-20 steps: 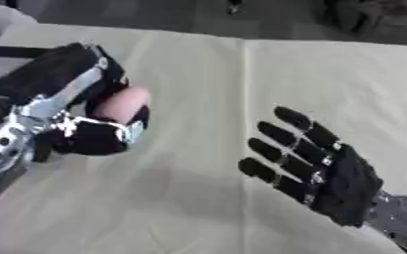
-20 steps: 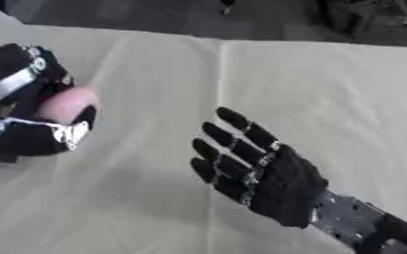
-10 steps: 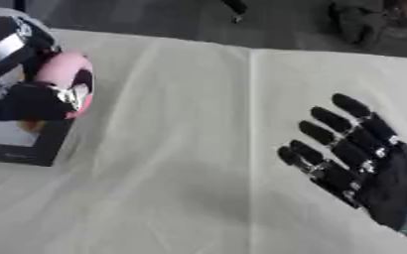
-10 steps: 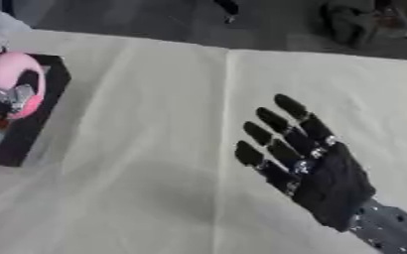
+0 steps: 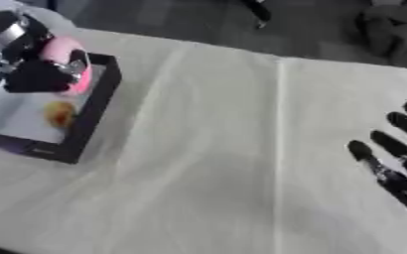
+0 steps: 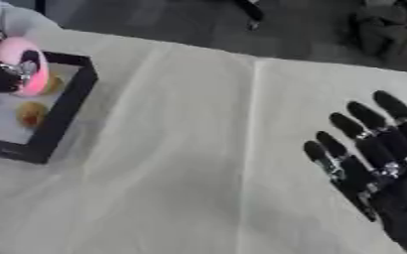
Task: Pick up the objects with one hand, pass them to the other hand, and then place them into the box on the other side of the table.
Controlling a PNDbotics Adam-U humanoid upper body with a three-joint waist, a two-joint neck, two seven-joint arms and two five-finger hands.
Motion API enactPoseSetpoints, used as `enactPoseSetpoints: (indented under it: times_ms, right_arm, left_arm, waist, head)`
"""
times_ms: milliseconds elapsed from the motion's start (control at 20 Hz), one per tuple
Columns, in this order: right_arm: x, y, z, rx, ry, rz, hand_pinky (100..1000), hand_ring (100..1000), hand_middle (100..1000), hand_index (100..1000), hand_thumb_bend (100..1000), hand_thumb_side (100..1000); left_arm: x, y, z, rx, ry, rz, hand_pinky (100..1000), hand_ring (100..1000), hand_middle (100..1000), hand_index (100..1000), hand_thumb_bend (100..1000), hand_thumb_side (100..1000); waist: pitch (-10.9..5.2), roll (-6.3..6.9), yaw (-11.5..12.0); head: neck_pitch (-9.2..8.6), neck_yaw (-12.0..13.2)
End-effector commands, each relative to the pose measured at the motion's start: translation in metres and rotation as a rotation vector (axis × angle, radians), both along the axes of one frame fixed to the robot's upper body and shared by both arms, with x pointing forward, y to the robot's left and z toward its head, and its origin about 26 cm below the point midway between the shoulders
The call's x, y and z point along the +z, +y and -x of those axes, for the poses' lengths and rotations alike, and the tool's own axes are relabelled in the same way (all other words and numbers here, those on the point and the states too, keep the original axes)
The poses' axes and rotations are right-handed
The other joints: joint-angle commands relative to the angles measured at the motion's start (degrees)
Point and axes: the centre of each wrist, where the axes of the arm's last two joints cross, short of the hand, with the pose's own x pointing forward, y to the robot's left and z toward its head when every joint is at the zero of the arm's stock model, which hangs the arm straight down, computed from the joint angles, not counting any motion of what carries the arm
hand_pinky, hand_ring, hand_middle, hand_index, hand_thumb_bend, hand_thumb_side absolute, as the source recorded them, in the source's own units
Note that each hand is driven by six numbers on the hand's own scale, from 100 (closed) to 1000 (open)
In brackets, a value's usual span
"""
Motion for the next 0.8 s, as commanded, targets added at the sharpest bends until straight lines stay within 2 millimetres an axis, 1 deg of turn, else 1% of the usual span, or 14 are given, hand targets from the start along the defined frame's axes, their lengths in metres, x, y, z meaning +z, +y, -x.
enactPoseSetpoints:
  times_ms: [50,200,250,350,400,450,500,550,600,650,700,750,800]
  right_arm:
    - [0.011,-0.003,0.002,-0.015,-0.041,-0.018,765,660,609,593,640,100]
    - [0.012,-0.004,0.002,-0.026,-0.048,-0.032,765,659,609,592,640,100]
    - [0.012,-0.005,0.001,-0.03,-0.051,-0.037,764,658,608,592,629,100]
    - [0.013,-0.005,0.001,-0.038,-0.058,-0.049,763,657,607,591,641,100]
    - [0.014,-0.005,0.001,-0.041,-0.062,-0.054,762,657,607,591,641,100]
    - [0.015,-0.006,0.001,-0.045,-0.066,-0.059,762,656,607,591,641,100]
    - [0.015,-0.006,0.001,-0.049,-0.07,-0.064,760,656,606,591,634,100]
    - [0.016,-0.007,0.0,-0.053,-0.073,-0.068,760,655,606,590,642,100]
    - [0.016,-0.007,0.0,-0.057,-0.076,-0.071,759,655,605,590,642,100]
    - [0.017,-0.007,0.0,-0.059,-0.078,-0.074,758,655,605,589,642,100]
    - [0.017,-0.008,0.0,-0.062,-0.081,-0.077,758,654,605,589,642,100]
    - [0.017,-0.008,0.0,-0.064,-0.083,-0.078,759,654,605,589,642,100]
    - [0.018,-0.008,0.0,-0.066,-0.085,-0.079,759,654,605,588,642,100]
  left_arm:
    - [0.007,0.019,-0.01,0.068,-0.053,0.013,765,335,301,421,100,413]
    - [0.001,0.031,-0.024,0.116,-0.073,0.022,781,370,333,458,100,374]
    - [-0.001,0.035,-0.028,0.132,-0.078,0.026,791,395,351,480,100,343]
    - [-0.008,0.043,-0.037,0.166,-0.083,0.034,803,429,406,547,100,304]
    - [-0.012,0.047,-0.041,0.182,-0.085,0.034,811,445,424,568,100,297]
    - [-0.016,0.051,-0.045,0.199,-0.086,0.032,827,479,459,609,100,291]
    - [-0.021,0.055,-0.049,0.216,-0.085,0.028,858,536,511,667,154,268]
    - [-0.027,0.059,-0.053,0.235,-0.082,0.024,890,600,575,729,257,336]
    - [-0.034,0.063,-0.057,0.256,-0.071,0.023,913,656,628,776,313,353]
    - [-0.042,0.066,-0.061,0.275,-0.059,0.023,928,690,665,800,351,365]
    - [-0.049,0.07,-0.064,0.298,-0.046,0.021,964,770,746,864,585,465]
    - [-0.056,0.073,-0.067,0.325,-0.036,0.014,965,776,745,872,670,503]
    - [-0.061,0.076,-0.07,0.35,-0.026,0.004,965,784,749,880,722,543]
  waist:
    - [-0.83,0.14,-0.27]
    - [-0.71,-0.18,-0.75]
    - [-0.67,-0.27,-0.87]
    - [-0.57,-0.43,-1.06]
    - [-0.52,-0.49,-1.14]
    - [-0.48,-0.54,-1.24]
    - [-0.43,-0.58,-1.32]
    - [-0.4,-0.62,-1.4]
    - [-0.36,-0.66,-1.48]
    - [-0.34,-0.68,-1.55]
    - [-0.33,-0.69,-1.61]
    - [-0.34,-0.67,-1.66]
    - [-0.34,-0.64,-1.7]
  head:
    - [-1.04,1.68]
    - [-1.39,2.5]
    - [-1.49,2.65]
    - [-1.78,2.71]
    - [-1.9,2.68]
    - [-1.99,2.63]
    - [-2.06,2.6]
    - [-2.1,2.56]
    - [-2.16,2.44]
    - [-2.18,2.25]
    - [-2.1,1.96]
    - [-1.94,1.7]
    - [-1.78,1.52]
